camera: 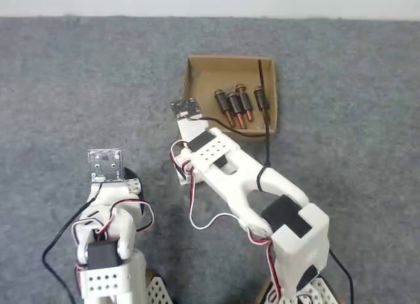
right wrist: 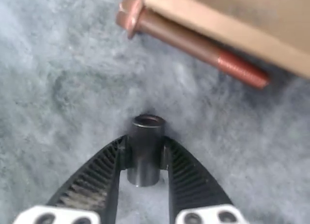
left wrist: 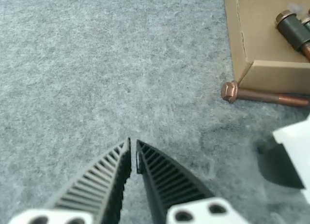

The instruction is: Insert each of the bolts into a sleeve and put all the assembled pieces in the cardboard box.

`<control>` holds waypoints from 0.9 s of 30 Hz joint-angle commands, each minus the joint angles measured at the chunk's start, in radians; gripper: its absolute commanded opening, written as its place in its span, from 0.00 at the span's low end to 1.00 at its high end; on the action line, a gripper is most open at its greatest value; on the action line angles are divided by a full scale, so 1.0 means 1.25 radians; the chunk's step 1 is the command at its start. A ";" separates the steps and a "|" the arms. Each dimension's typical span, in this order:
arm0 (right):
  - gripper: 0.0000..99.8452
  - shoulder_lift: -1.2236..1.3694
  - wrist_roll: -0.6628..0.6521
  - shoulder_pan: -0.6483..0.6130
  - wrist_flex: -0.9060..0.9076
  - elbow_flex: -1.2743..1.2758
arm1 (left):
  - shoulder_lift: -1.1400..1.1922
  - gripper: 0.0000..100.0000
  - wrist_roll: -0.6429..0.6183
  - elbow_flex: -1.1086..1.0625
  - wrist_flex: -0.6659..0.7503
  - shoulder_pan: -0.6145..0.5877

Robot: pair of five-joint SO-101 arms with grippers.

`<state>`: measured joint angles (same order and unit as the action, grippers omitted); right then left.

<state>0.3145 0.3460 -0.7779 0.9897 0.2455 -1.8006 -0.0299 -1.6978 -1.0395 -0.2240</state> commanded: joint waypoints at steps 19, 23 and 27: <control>0.01 -0.514 0.001 0.365 0.048 0.362 | -0.004 0.01 0.005 0.009 0.001 -0.005; 0.01 -0.557 -0.065 0.447 -0.003 0.463 | -0.004 0.01 0.005 0.009 0.001 -0.004; 0.01 -0.612 -0.076 0.525 -0.019 0.532 | -0.004 0.01 0.005 0.009 0.001 -0.004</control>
<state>-0.3575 0.2770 -0.1918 0.9897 0.8884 -1.8006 -0.0299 -1.6978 -1.0395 -0.2240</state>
